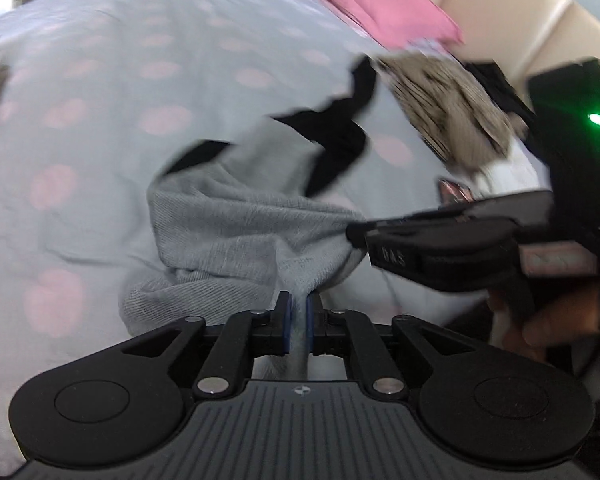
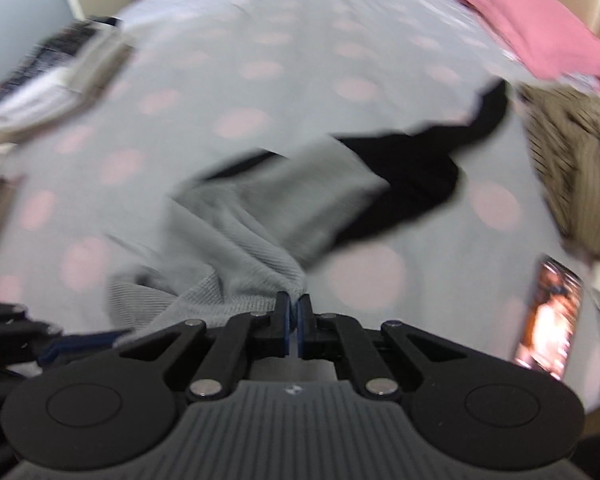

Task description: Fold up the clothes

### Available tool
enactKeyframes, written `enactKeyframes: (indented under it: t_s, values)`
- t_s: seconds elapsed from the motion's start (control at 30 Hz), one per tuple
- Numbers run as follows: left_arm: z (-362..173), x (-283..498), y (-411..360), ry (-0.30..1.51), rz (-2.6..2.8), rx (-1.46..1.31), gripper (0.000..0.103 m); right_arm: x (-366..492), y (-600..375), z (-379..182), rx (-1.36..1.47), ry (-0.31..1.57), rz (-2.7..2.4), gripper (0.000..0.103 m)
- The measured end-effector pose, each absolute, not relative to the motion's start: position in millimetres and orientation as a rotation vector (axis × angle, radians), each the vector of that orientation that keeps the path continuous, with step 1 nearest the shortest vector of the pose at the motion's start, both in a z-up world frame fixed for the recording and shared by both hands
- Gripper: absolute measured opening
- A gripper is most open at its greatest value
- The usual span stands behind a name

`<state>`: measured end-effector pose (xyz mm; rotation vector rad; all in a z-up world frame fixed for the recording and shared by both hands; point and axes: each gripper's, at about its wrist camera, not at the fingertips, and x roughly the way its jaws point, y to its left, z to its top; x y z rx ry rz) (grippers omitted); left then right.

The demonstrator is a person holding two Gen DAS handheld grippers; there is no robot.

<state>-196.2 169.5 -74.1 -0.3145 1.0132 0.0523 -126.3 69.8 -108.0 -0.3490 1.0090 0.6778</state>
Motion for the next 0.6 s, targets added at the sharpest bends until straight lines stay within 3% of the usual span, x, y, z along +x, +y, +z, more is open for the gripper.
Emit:
enactKeyframes:
  t_s: [0.07,0.17,0.37,0.6]
  values:
    - [-74.1,-197.6,164.8,1.002,0.046,-0.295,0.028,-117.6,56.6,-117.7,-0.363,1.026,0.619,0.003]
    - [-72.2,-201.8,170.4,0.986,0.071,-0.290,0.041,-108.3,49.7,-128.5,-0.382,1.038,0.559,0.003]
    - [-77.1,-209.3,200.0,1.004,0.166,-0.300,0.042,-108.5,51.7,-138.4,-0.428,1.034,0.547,0.005]
    - [-95.6,-207.7,224.1,1.045,0.219,-0.320,0.042,-122.5,62.6,-116.4,-0.469,0.899,0.616,0.011]
